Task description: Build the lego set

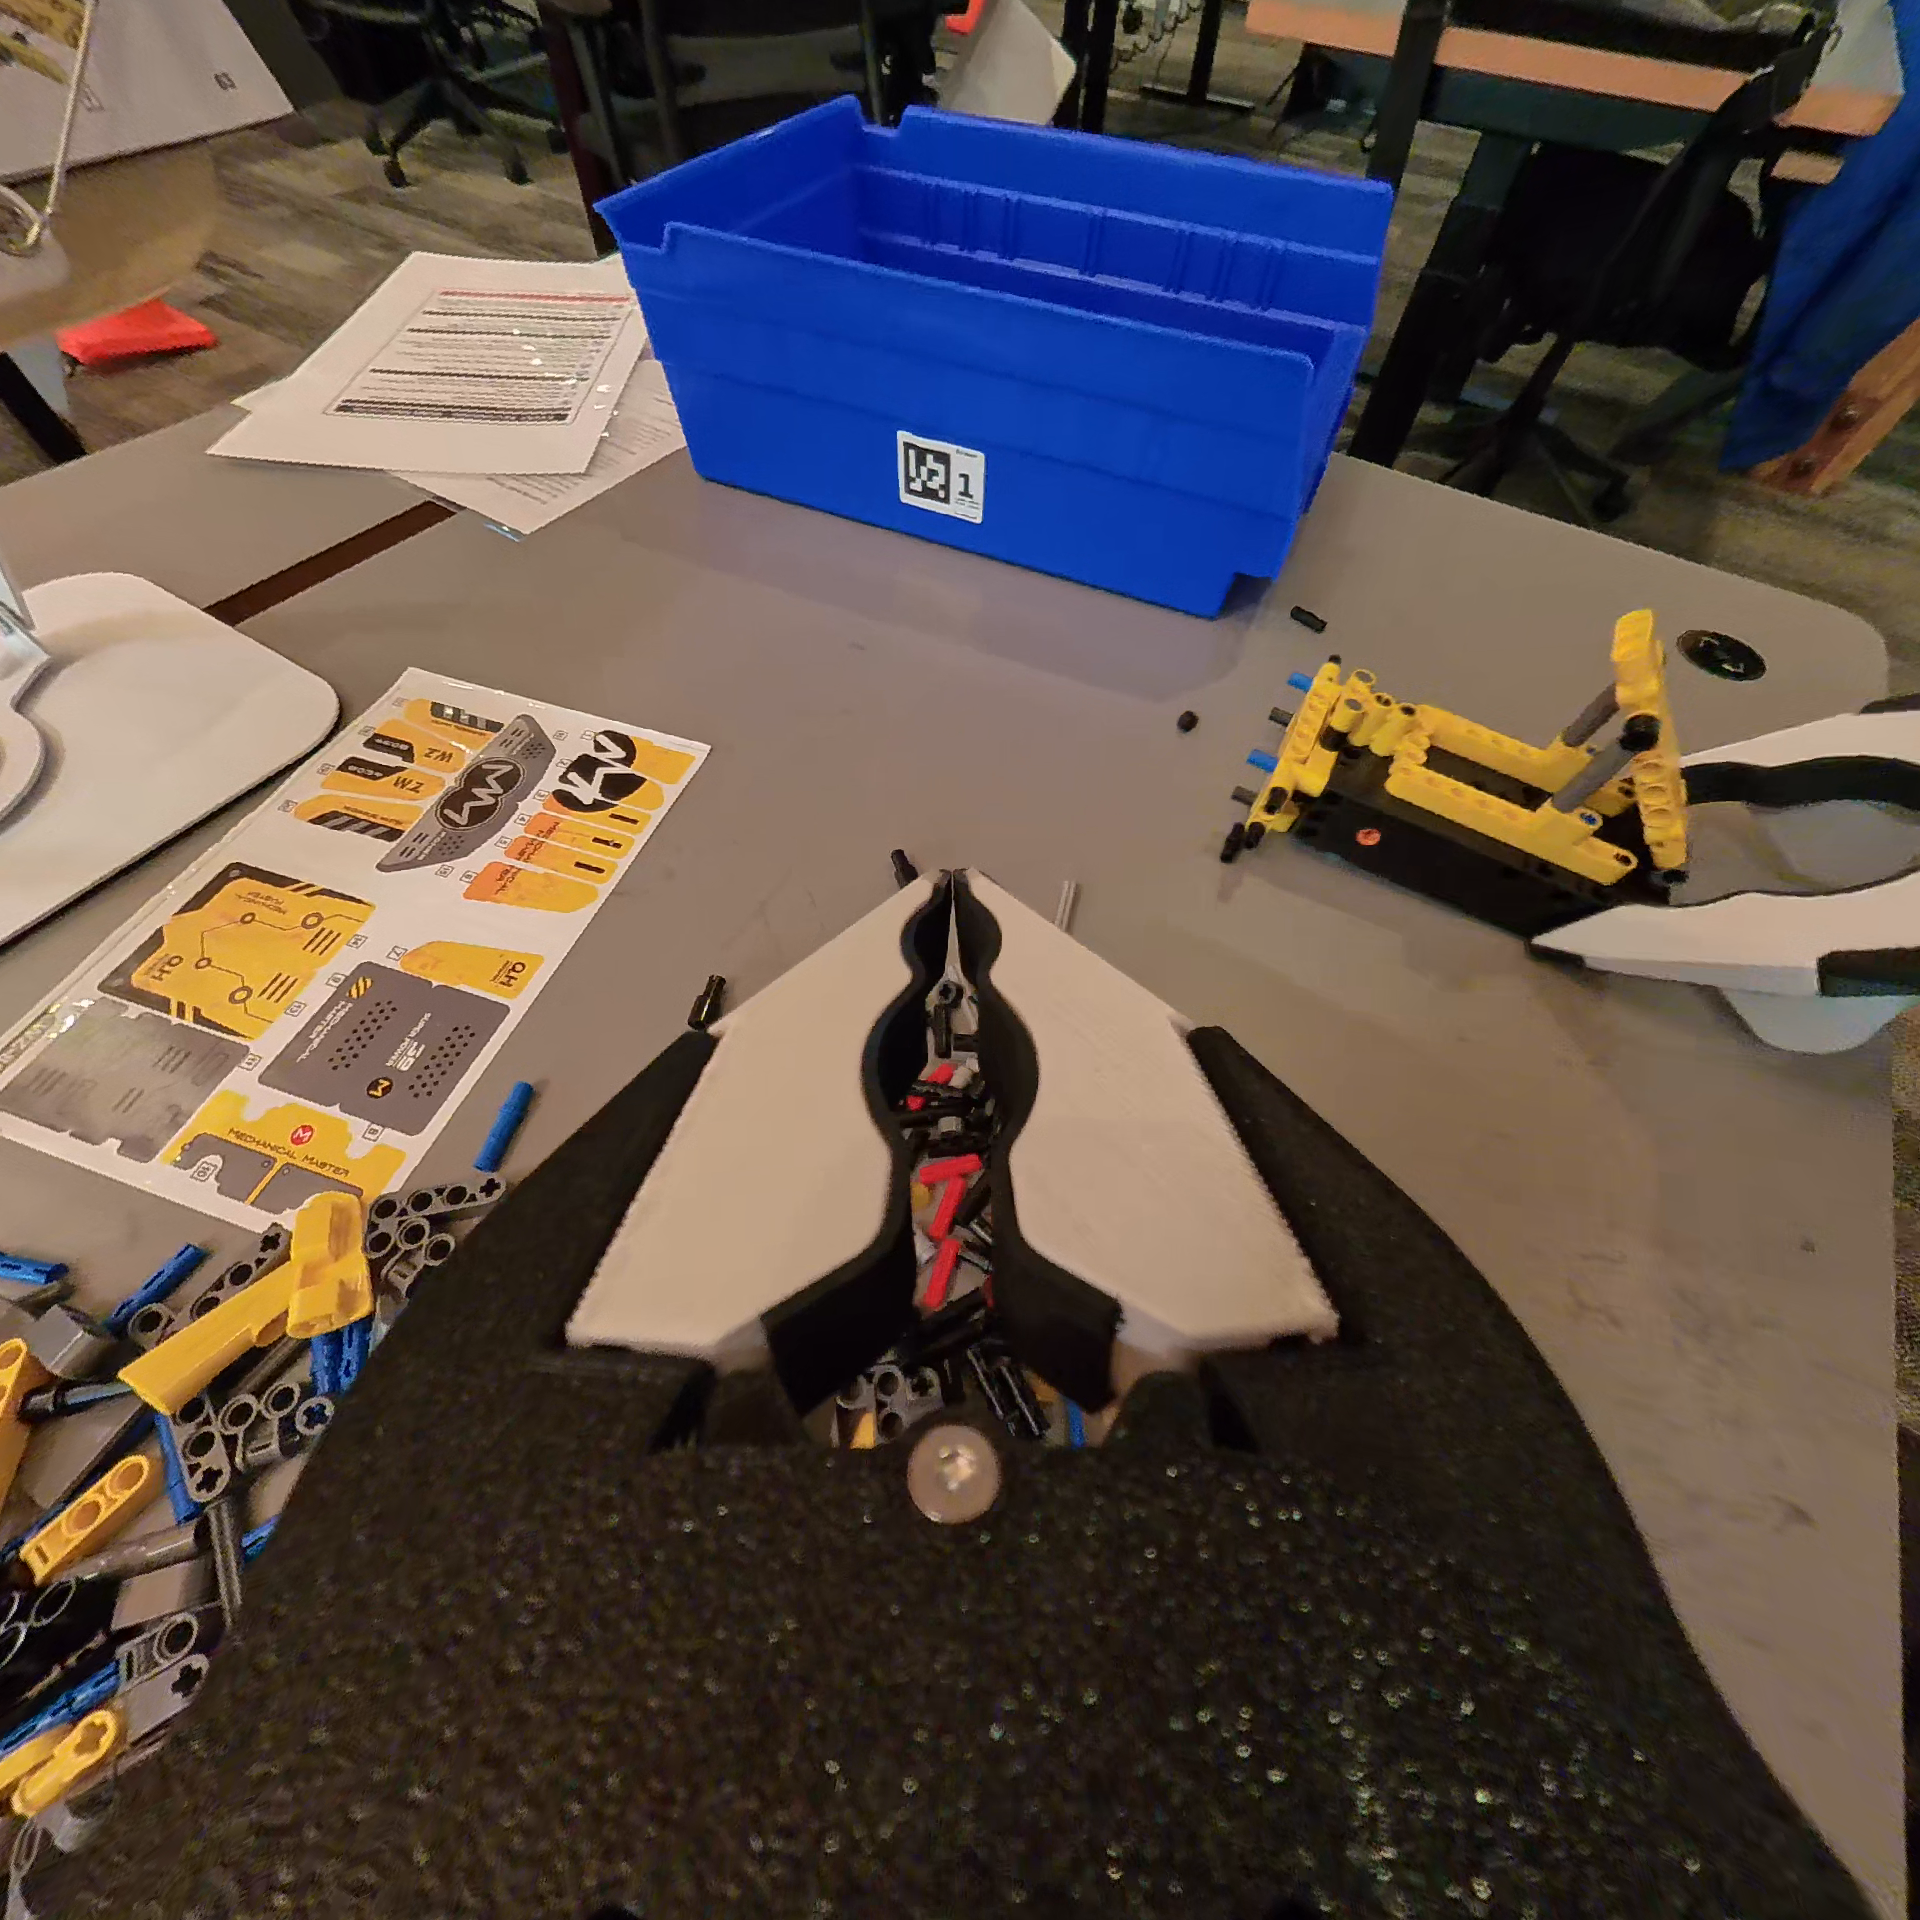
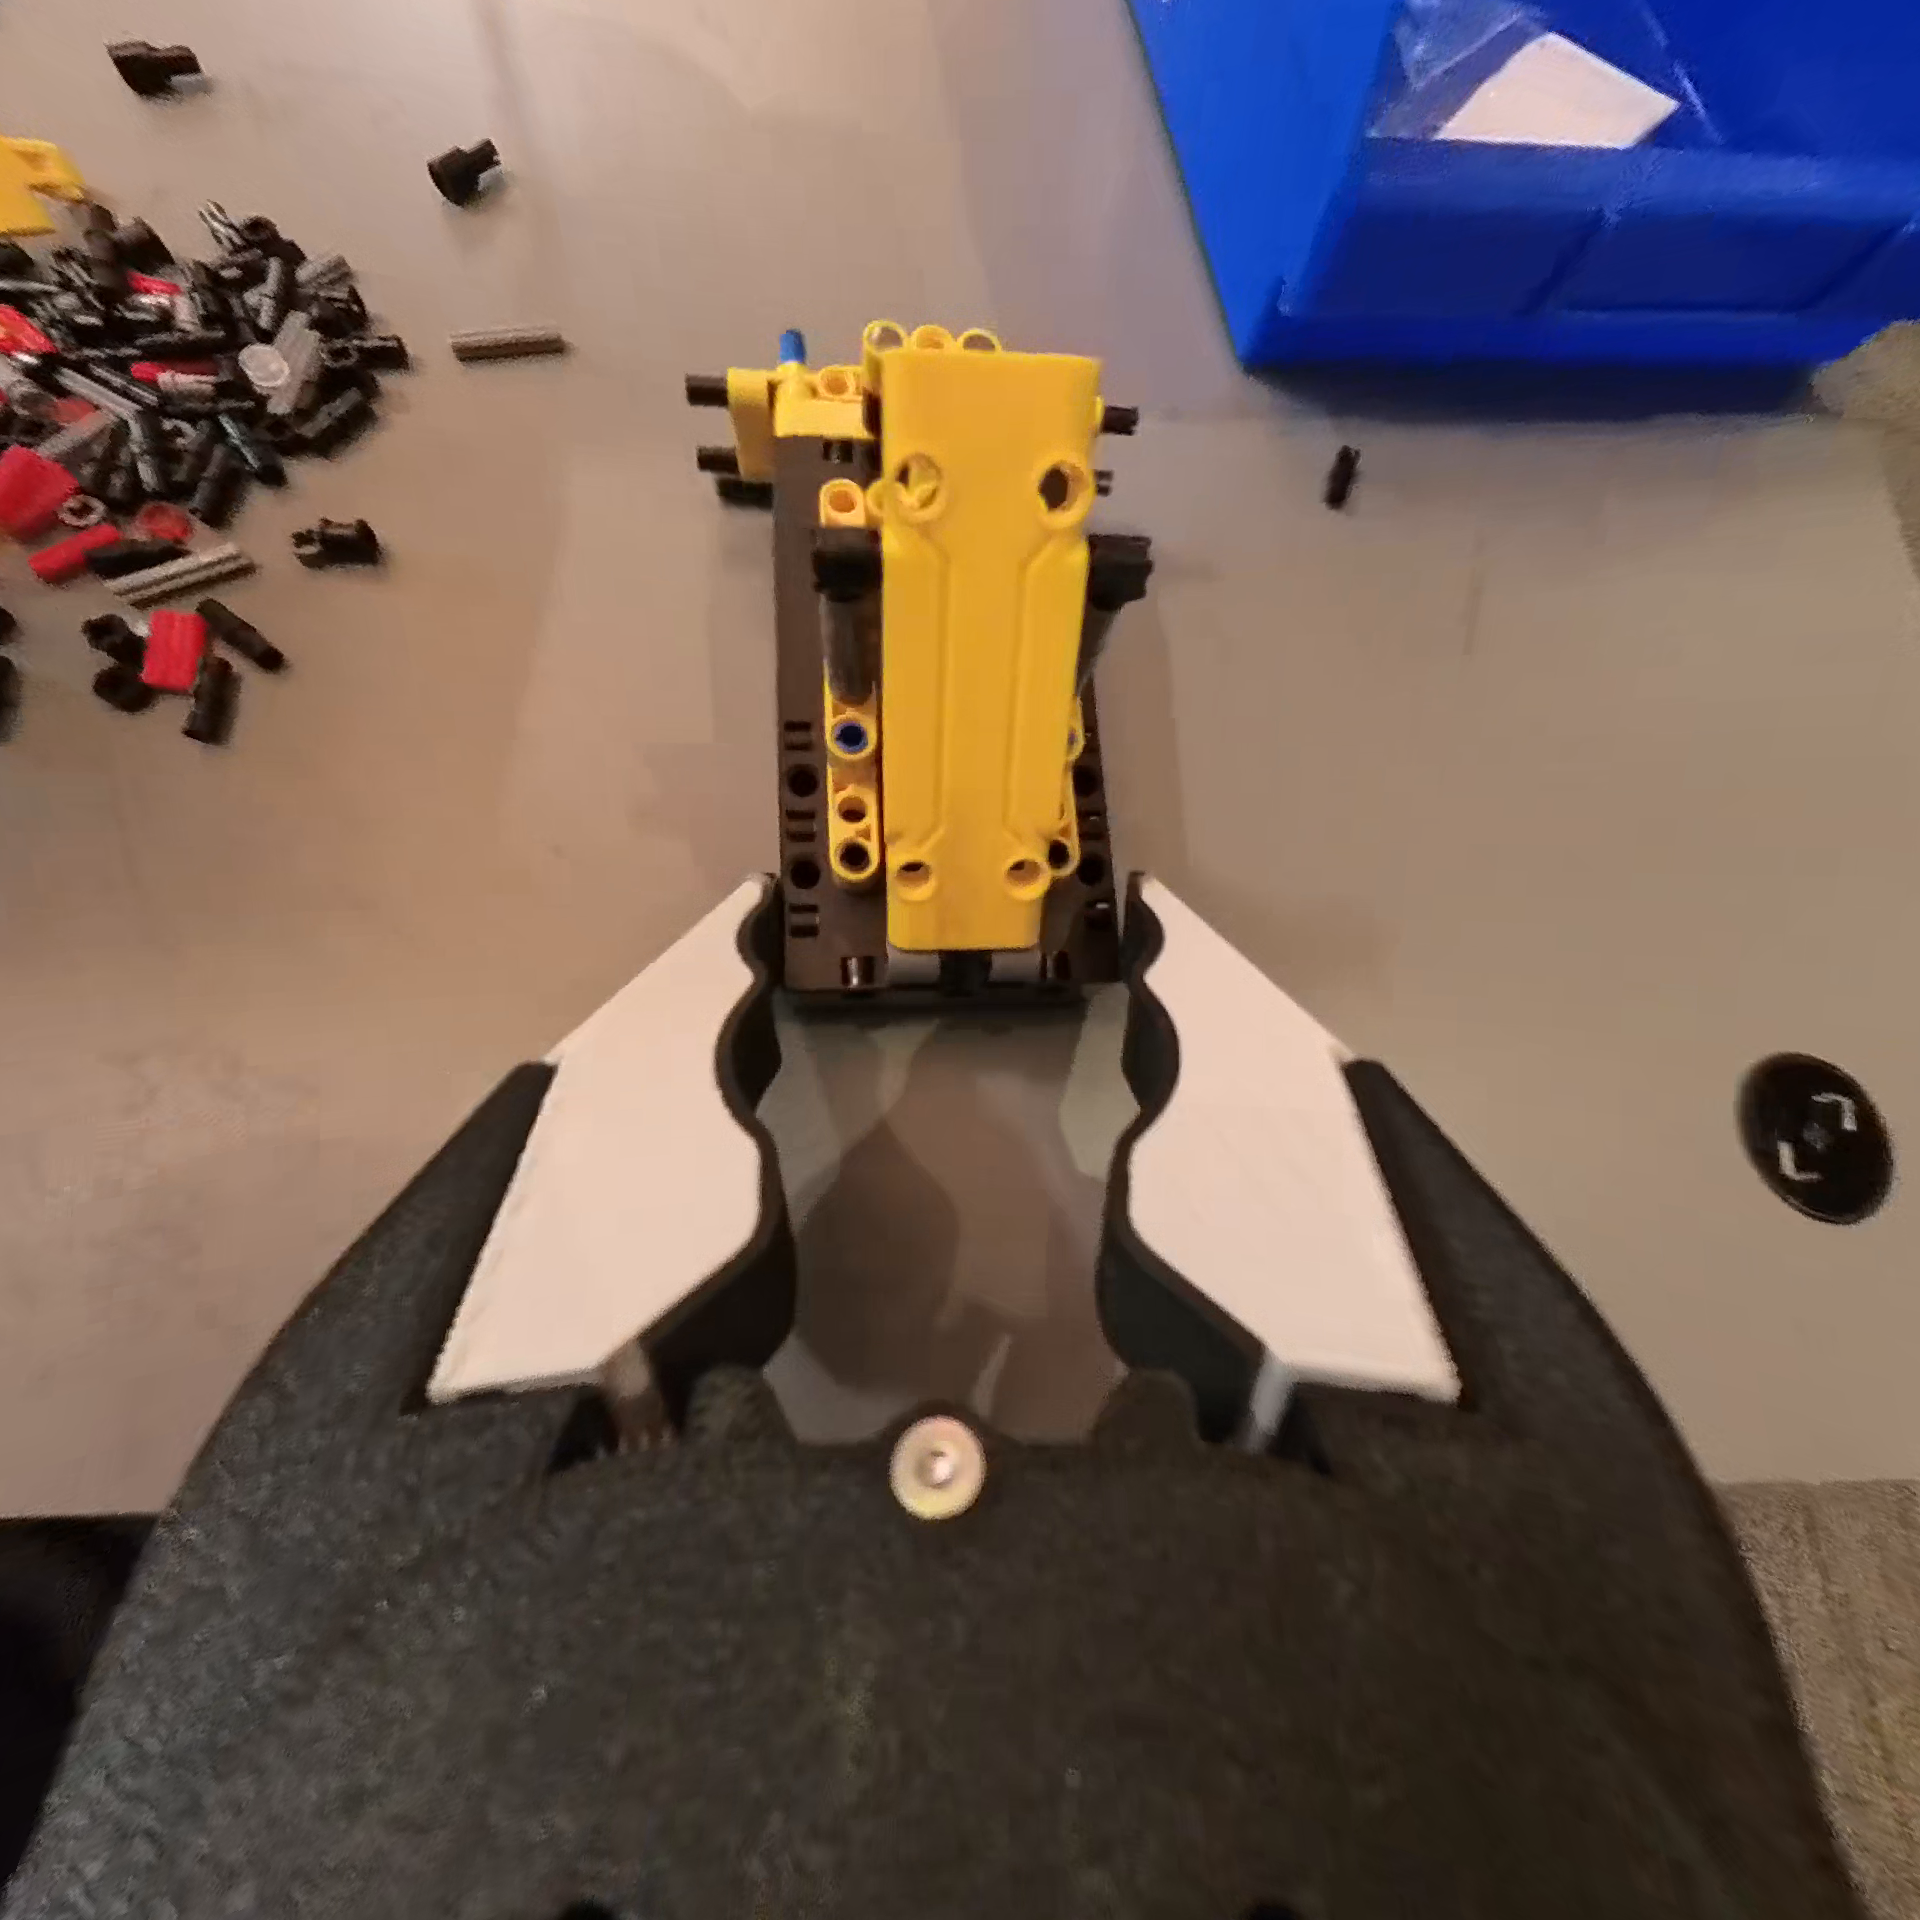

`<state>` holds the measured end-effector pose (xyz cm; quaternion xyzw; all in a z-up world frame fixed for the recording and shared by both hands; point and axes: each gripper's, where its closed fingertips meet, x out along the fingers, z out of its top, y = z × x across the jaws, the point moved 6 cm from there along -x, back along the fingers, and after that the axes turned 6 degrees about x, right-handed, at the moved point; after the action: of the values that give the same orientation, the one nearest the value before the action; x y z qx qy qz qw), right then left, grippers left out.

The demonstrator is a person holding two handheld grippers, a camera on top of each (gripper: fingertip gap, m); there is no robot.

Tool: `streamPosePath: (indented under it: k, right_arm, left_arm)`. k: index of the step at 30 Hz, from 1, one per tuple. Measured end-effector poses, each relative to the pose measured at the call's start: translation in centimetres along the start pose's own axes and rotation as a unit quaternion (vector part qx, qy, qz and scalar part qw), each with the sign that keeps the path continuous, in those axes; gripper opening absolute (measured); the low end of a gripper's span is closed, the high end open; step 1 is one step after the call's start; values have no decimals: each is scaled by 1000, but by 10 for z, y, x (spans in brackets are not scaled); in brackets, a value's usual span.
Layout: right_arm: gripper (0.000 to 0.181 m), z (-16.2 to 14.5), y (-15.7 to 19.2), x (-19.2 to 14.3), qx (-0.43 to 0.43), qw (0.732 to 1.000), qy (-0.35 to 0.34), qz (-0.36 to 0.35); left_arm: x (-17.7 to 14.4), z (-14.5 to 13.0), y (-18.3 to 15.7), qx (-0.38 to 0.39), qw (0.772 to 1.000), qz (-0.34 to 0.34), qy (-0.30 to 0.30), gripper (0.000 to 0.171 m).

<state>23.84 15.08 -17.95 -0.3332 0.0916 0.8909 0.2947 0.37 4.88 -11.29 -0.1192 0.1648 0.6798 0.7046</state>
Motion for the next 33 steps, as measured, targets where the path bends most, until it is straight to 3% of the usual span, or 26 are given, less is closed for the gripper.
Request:
streamPosePath:
  k: [14,18,23,27,30,33]
  right_arm:
    - [64,-7,-44,-14,77,992,-78,67]
    - [64,-20,-64,-23,26,996,-67,44]
    - [65,-26,-73,-29,-3,996,-66,57]
    - [76,-2,-88,-46,32,984,-132,117]
    - [75,21,-119,-54,64,970,-185,145]
    - [54,43,-148,-39,59,965,-204,152]
  left_arm:
    - [15,-8,-15,52,998,-17,27,0]
    - [23,-11,-29,61,996,-38,45,0]
    - [39,-4,-71,51,990,-121,59,7]
    - [58,-8,-114,81,974,-177,114,28]
    - [75,-15,-126,137,968,-146,149,33]
    - [91,-16,-123,163,966,-106,170,33]
